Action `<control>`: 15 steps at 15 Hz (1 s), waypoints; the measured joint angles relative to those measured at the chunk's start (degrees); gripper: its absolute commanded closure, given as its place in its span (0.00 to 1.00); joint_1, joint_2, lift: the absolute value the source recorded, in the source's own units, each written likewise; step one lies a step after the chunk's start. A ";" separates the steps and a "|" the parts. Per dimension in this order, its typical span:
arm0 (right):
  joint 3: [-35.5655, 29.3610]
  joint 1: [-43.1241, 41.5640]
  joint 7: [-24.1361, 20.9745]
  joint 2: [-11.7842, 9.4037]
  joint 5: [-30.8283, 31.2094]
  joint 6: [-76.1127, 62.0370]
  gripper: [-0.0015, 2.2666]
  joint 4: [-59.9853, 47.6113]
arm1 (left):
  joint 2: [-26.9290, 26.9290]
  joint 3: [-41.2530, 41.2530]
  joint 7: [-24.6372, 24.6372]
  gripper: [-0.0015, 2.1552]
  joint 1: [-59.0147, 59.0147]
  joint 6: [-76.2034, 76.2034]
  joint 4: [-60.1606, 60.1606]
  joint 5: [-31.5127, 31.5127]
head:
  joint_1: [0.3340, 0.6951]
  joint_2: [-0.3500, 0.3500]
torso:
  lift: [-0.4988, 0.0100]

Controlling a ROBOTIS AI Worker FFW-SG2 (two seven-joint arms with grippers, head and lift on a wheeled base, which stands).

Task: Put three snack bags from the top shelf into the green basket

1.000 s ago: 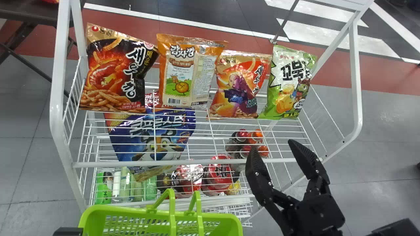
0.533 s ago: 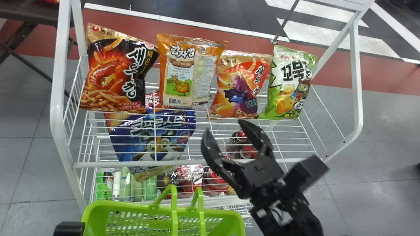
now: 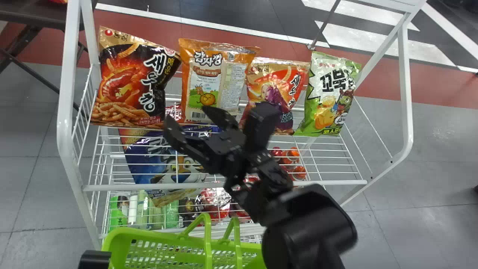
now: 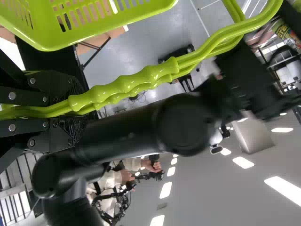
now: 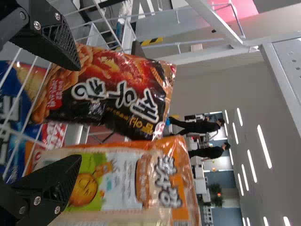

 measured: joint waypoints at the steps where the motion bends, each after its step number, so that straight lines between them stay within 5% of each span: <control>1: 1.03 -2.72 0.45 1.01 -0.08 0.86 0.08 2.31 | -0.03 -0.01 0.06 0.78 -0.04 0.26 0.05 -0.01 | 1.00 0.16 | 0.89; 4: 2.72 -8.66 1.75 3.44 -0.53 2.27 0.10 8.58 | -0.05 0.13 0.09 0.78 -0.07 0.64 0.29 0.05 | 1.00 0.25 | 0.89; 5: 3.01 -10.25 2.34 4.19 -0.52 2.30 0.24 10.42 | -0.05 0.20 0.08 0.78 -0.07 0.66 0.42 0.09 | 1.00 0.27 | 0.89; 6: 3.16 -11.34 3.05 4.76 -0.41 2.44 0.63 11.62 | -0.05 0.25 0.08 0.78 -0.10 0.66 0.53 0.11 | 1.00 0.29 | 0.89; 8: 3.32 -12.47 4.74 5.37 -0.31 4.27 0.96 12.42 | -0.05 0.33 0.08 0.78 -0.18 0.66 0.68 0.20 | 1.00 0.32 | 0.89; 15: 3.06 -13.43 9.11 4.40 -0.27 6.91 0.99 10.81 | 0.04 0.16 0.36 0.78 -0.42 0.78 0.62 0.25 | 1.00 0.34 | 0.89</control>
